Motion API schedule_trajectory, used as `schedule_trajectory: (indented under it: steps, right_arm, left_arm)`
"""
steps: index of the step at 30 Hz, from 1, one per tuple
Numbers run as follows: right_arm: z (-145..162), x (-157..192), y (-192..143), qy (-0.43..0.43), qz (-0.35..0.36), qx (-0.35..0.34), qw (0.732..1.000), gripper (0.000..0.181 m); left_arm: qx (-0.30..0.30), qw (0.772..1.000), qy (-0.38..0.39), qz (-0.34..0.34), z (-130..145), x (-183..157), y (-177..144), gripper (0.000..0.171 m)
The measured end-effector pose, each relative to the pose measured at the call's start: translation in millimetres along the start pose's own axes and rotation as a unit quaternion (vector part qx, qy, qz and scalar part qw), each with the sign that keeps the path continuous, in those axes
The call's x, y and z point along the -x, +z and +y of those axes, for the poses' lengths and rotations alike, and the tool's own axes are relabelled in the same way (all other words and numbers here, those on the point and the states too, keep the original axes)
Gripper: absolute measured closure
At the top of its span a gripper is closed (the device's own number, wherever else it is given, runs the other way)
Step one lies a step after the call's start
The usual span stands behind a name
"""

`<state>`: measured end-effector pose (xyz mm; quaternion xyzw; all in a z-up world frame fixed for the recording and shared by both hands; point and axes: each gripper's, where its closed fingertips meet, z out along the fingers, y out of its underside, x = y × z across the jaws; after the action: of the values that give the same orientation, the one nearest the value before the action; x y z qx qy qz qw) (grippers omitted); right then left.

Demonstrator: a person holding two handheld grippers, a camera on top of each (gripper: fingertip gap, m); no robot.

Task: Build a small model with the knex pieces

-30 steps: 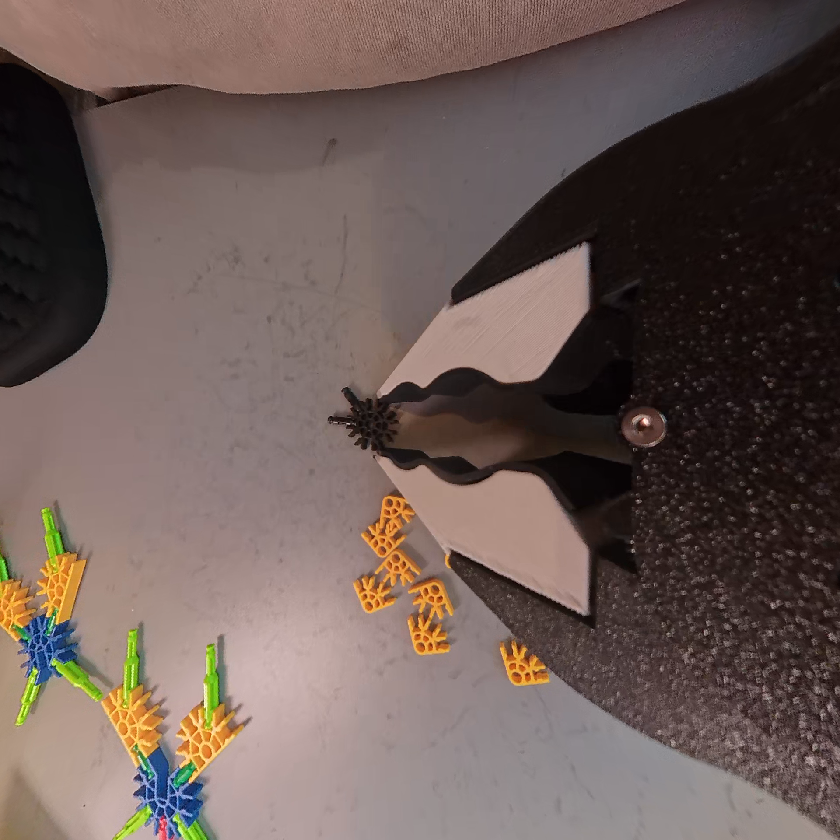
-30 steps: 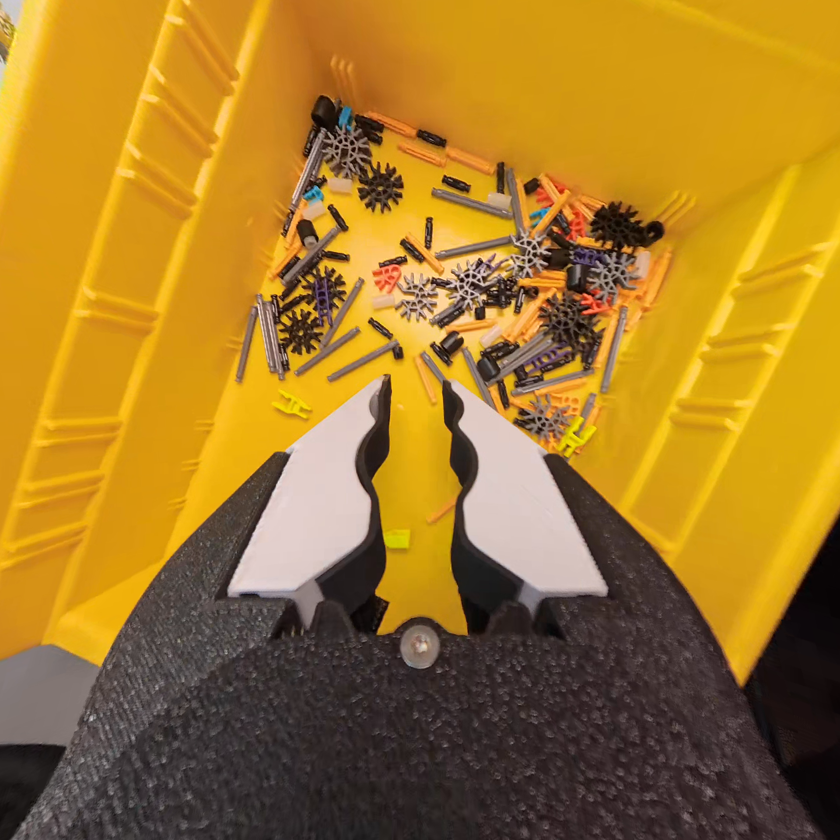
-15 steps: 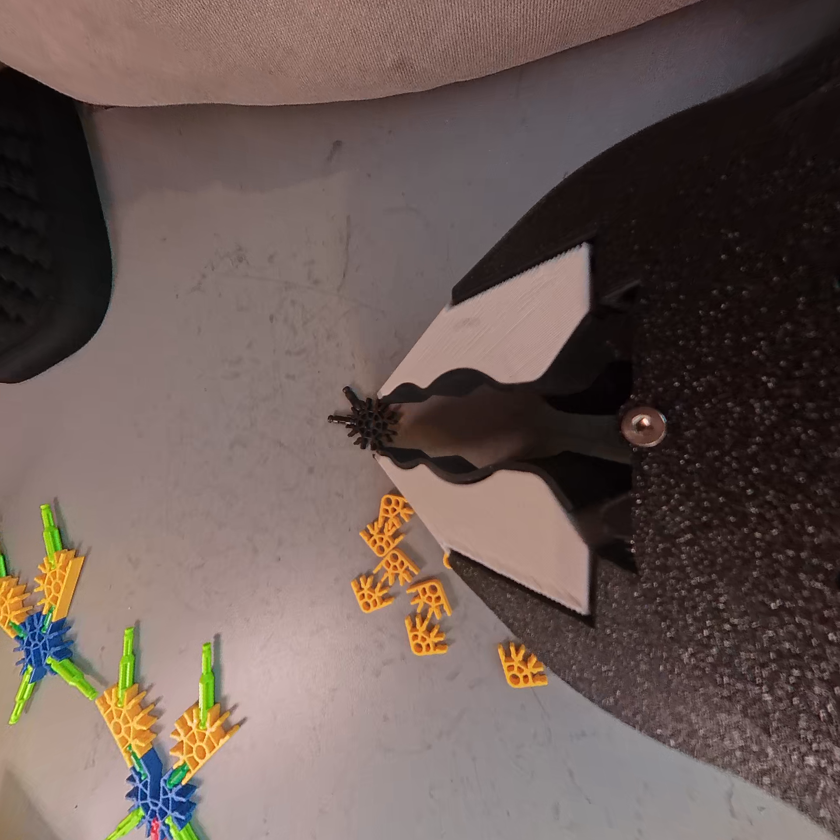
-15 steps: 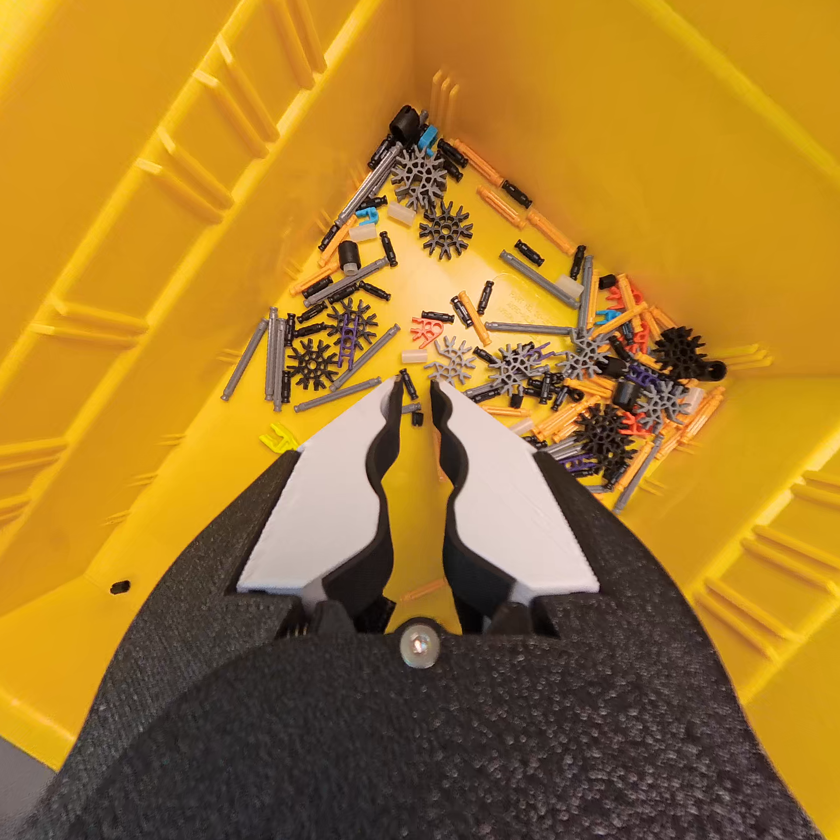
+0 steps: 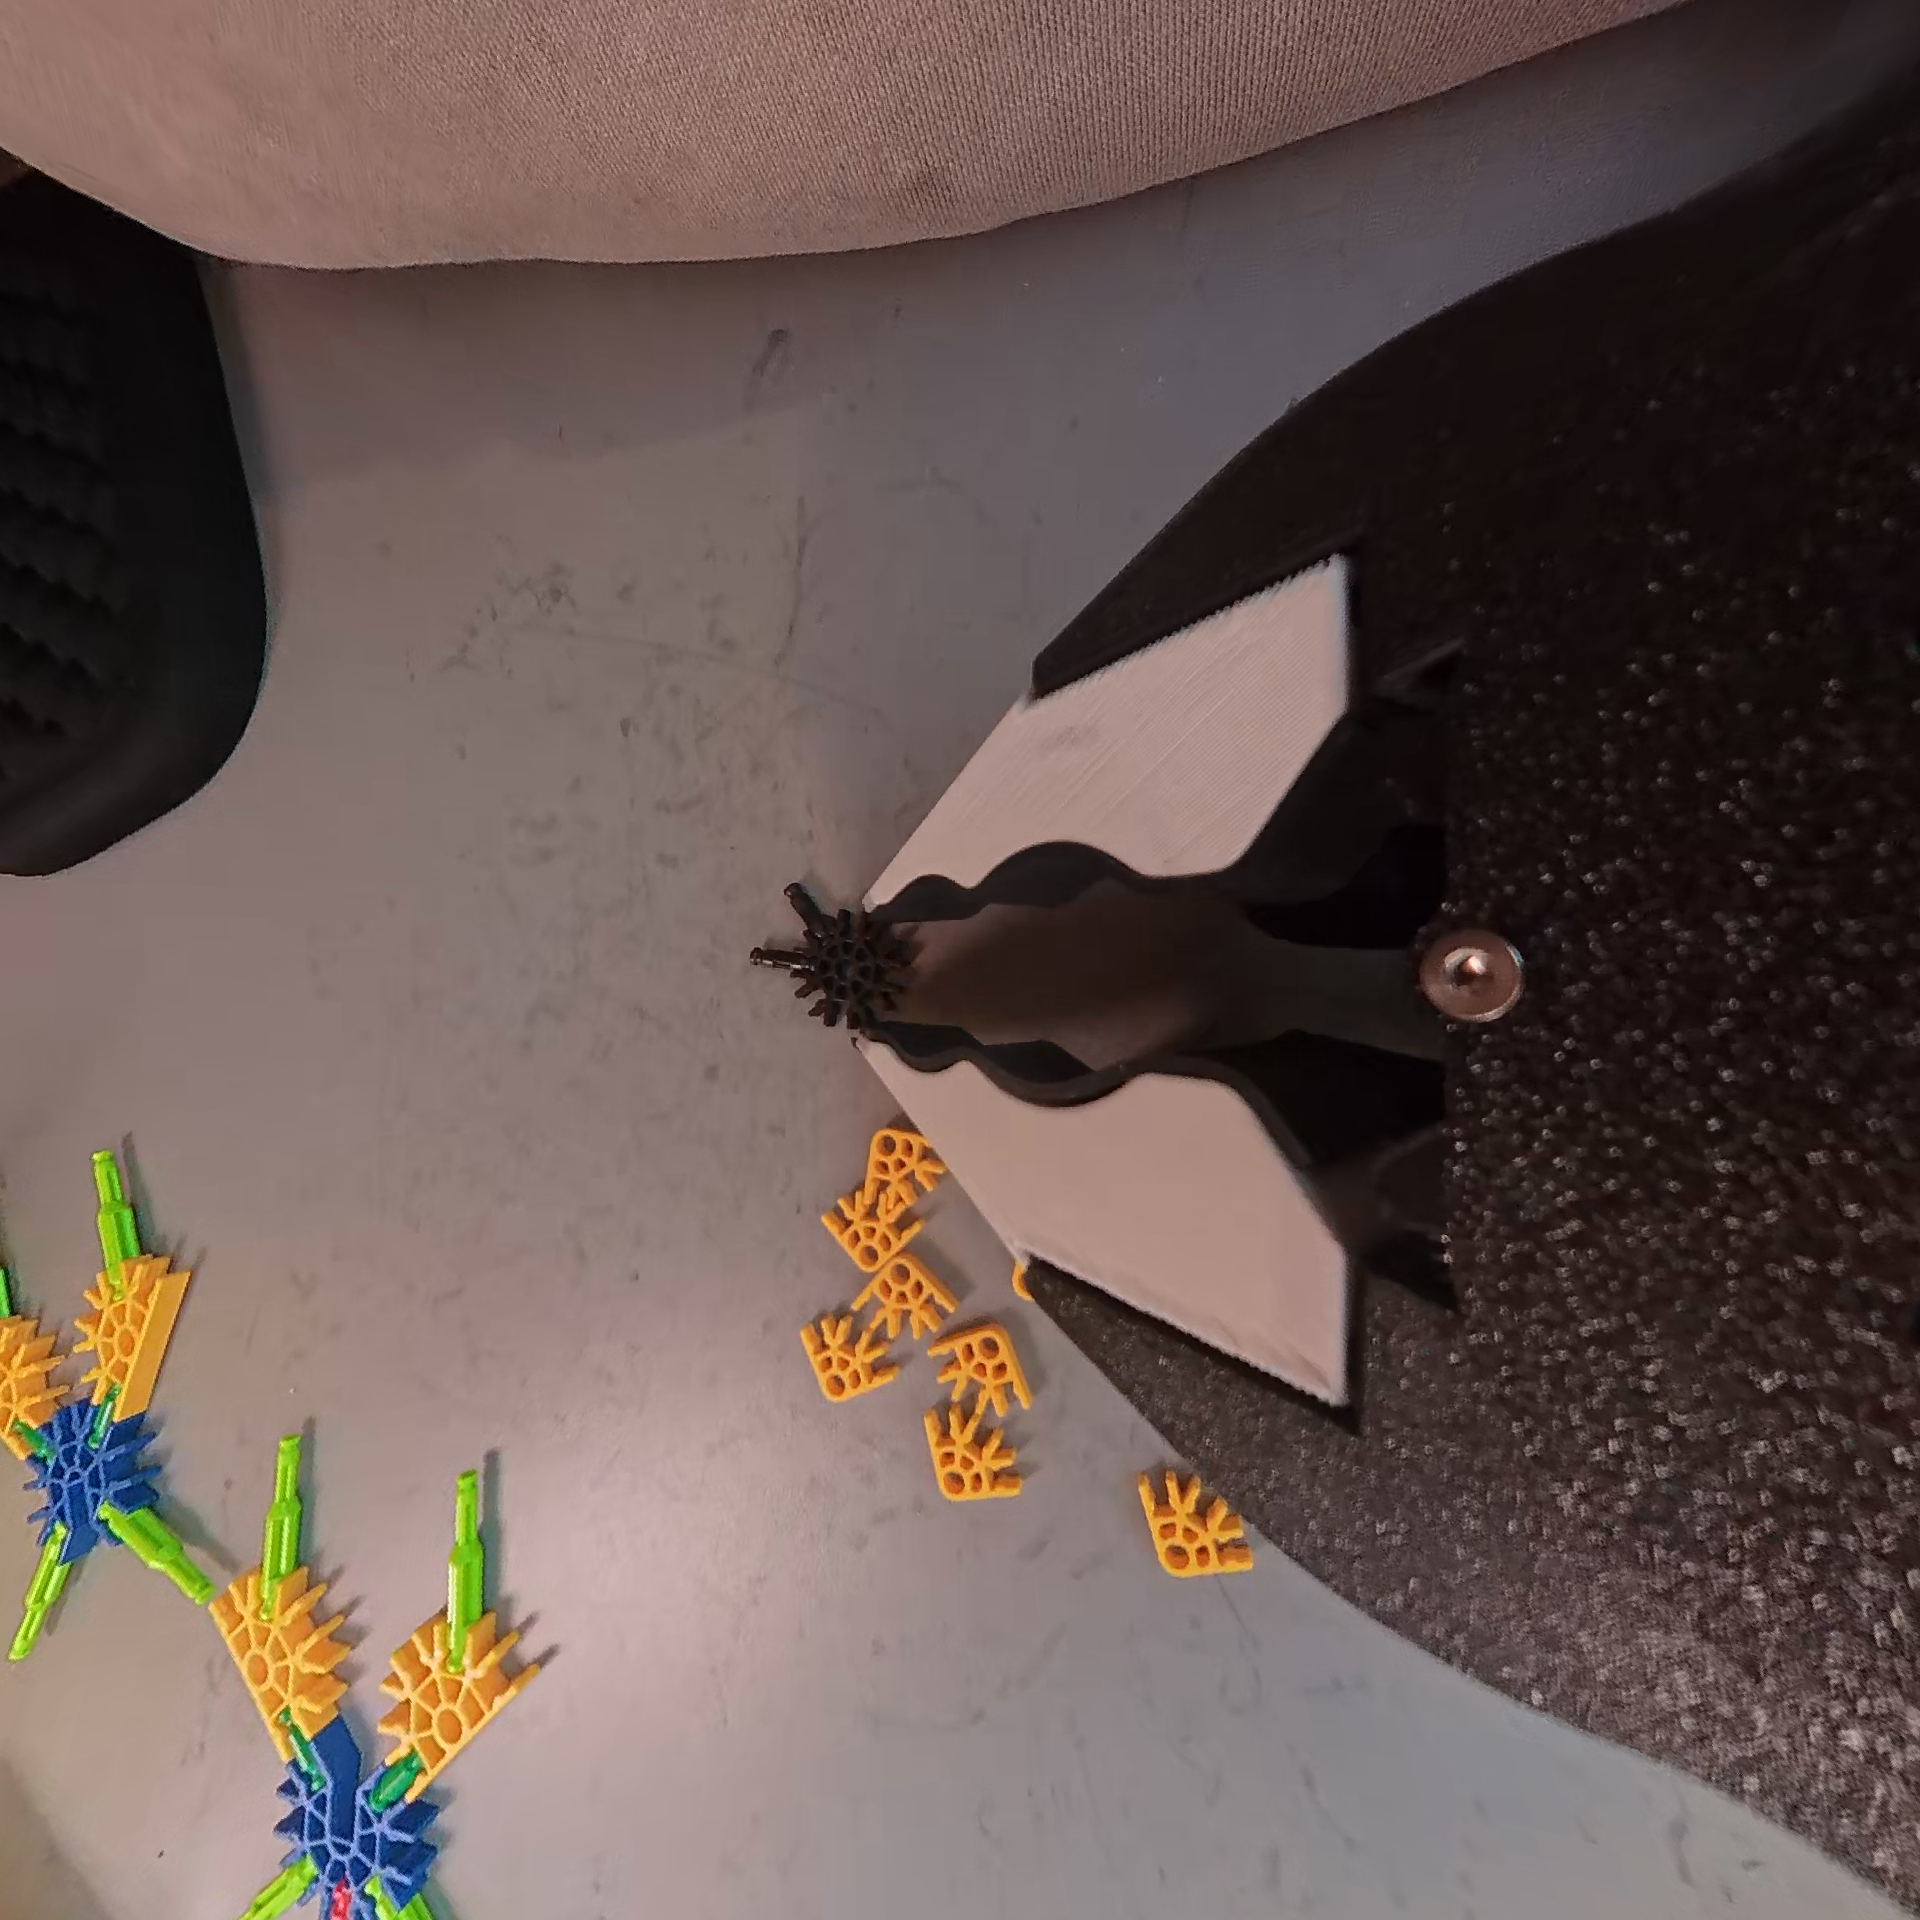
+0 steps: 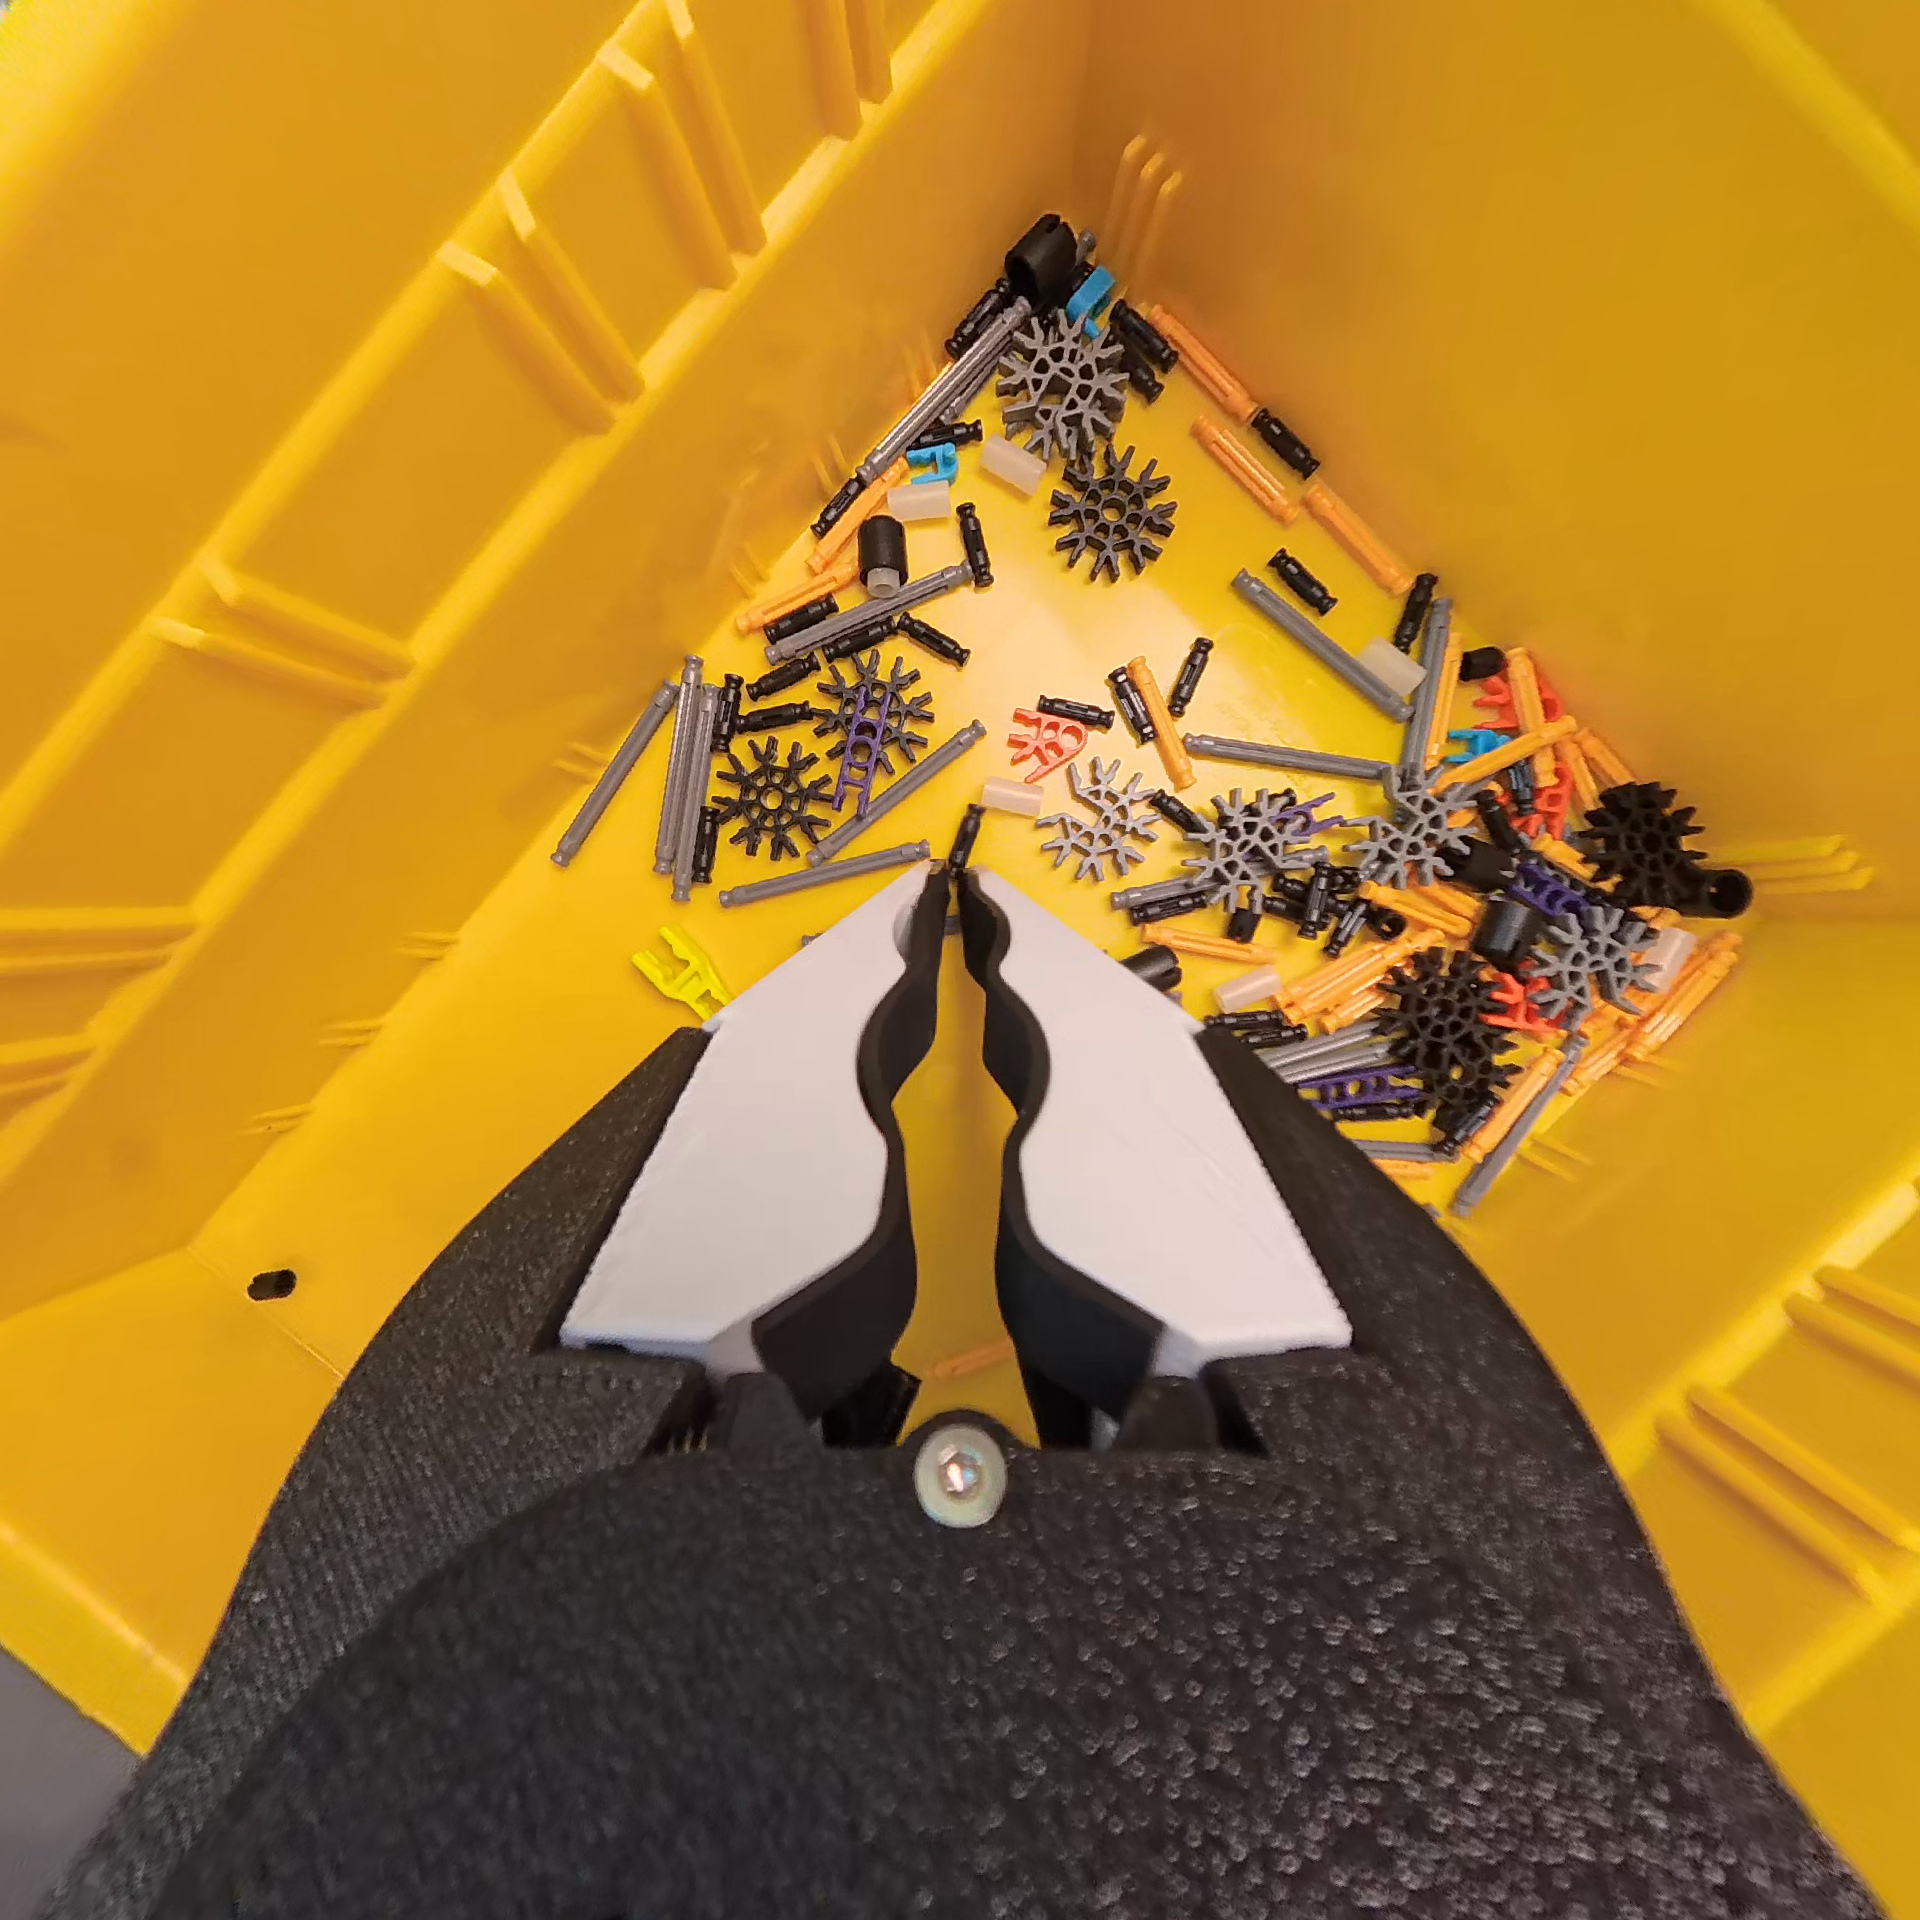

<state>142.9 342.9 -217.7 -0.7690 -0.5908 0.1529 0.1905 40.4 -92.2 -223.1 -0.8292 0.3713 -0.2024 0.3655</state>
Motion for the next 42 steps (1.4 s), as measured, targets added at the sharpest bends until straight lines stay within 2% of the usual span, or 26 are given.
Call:
schedule_trajectory:
  steps: [5,10,12,14,17,19,20,23,26,28,30,33,38,42]
  right_arm:
    - [-3,0,-7,-0.004,0.012,-0.012,1.0,0.181]
    - [-31,29,-62,-0.034,0.025,-0.102,0.994,0.181]
    - [-41,54,-88,-0.048,0.011,-0.138,0.989,0.181]
    - [-52,96,-114,-0.082,-0.023,-0.179,0.98,0.181]
    - [-52,149,-128,-0.143,-0.021,-0.18,0.973,0.181]
    - [-47,159,-127,-0.163,0.006,-0.164,0.973,0.181]
    - [-46,153,-127,-0.162,0.025,-0.161,0.973,0.181]
    - [-38,110,-120,-0.106,0.058,-0.14,0.983,0.179]
    - [-14,73,-91,-0.077,0.051,-0.092,0.992,0.17]
    - [8,62,-69,-0.072,0.03,-0.044,0.996,0.167]
    - [25,62,-51,-0.058,0.007,-0.013,0.998,0.166]
    - [31,63,-32,-0.035,-0.001,-0.008,0.999,0.16]
    - [26,68,-16,-0.028,-0.007,-0.018,0.999,0.157]
    - [17,75,-16,-0.04,-0.005,-0.03,0.999,0.157]
  left_arm:
    - [0.0,1.0,0.005,-0.004,0,0,0,0.152]
    - [0.001,1.0,0.006,-0.003,0,0,0,0.152]
    - [0.001,1.0,0.006,-0.003,0,0,0,0.152]
    - [0.001,1.0,0.008,-0.005,1,0,0,0.152]
    - [0.001,1.0,0.01,-0.006,1,0,0,0.152]
    - [0.001,1.0,0.013,-0.009,1,0,-1,0.152]
    - [0.001,1.0,0.014,-0.01,1,0,-1,0.152]
    - [0.001,1.0,0.014,-0.01,2,-1,-2,0.152]
    - [0.001,1.0,0.012,-0.008,2,0,-2,0.152]
    - [0.0,1.0,0.005,-0.004,2,0,-2,0.152]
    - [0.0,1.0,0.0,-0.001,1,0,-2,0.152]
    - [-0.001,1.0,-0.007,0.001,0,2,-1,0.152]
    - [-0.002,1.0,-0.018,-0.003,-2,4,1,0.152]
    - [-0.003,1.0,-0.023,-0.008,-3,5,1,0.152]
